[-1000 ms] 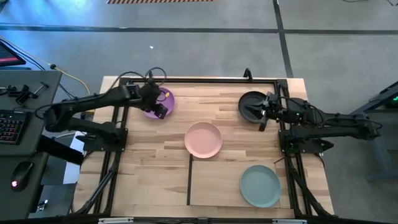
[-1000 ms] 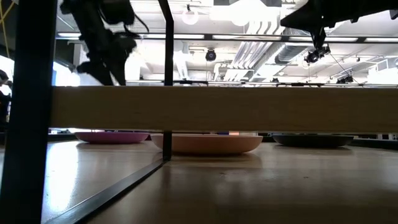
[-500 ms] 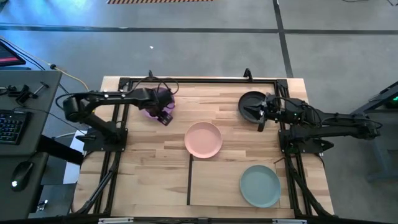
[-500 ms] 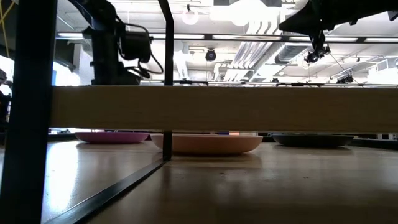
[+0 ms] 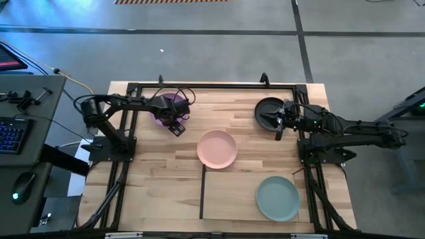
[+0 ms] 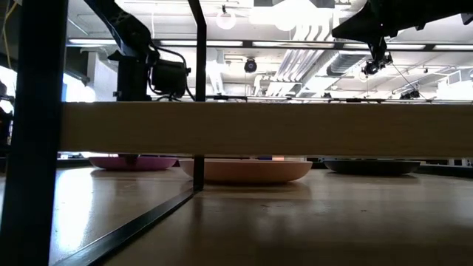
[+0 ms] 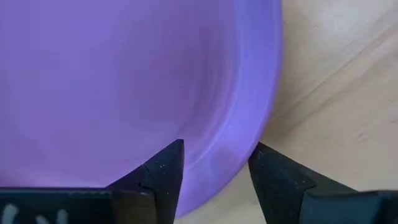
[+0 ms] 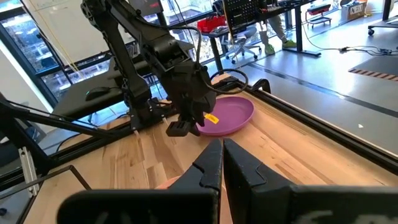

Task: Place and stack plates onto a shelf
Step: Put the purple plate on the shelf

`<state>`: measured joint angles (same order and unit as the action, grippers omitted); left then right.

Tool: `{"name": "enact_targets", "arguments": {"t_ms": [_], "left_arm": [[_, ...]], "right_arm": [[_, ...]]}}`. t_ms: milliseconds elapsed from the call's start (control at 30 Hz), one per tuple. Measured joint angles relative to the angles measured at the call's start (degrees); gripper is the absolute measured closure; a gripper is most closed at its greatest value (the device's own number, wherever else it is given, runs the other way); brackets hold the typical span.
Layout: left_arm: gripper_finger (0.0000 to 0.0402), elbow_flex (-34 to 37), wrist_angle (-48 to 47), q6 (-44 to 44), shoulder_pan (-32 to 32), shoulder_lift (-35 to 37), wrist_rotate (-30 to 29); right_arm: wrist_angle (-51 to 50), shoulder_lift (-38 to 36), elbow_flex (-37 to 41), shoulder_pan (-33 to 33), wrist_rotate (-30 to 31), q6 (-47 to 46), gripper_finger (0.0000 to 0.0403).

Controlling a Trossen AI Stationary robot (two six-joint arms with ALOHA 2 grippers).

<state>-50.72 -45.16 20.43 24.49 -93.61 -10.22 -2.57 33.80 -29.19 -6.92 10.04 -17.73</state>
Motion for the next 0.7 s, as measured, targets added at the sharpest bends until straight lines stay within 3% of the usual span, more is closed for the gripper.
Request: {"name": "enact_targets", "arguments": {"t_ms": [133, 367, 700], "left_arm": [[0.0276, 0.0, 0.4, -2.2, -0.3, -0.8, -1.2], [0.0385, 0.0, 0.5, -3.9, -0.3, -0.8, -3.2], [0.0399, -4.1, -7.6, -9.0, -0.3, 4.6, -1.4]], "right_arm": [[0.0, 0.0, 0.0, 0.0, 0.0, 0.0, 0.0403], [-0.2, 0.0, 0.0, 0.0, 0.0, 0.0, 0.0403], [0.7, 0.0, 0.0, 0.0, 0.8, -5.0, 0.0403]]}}
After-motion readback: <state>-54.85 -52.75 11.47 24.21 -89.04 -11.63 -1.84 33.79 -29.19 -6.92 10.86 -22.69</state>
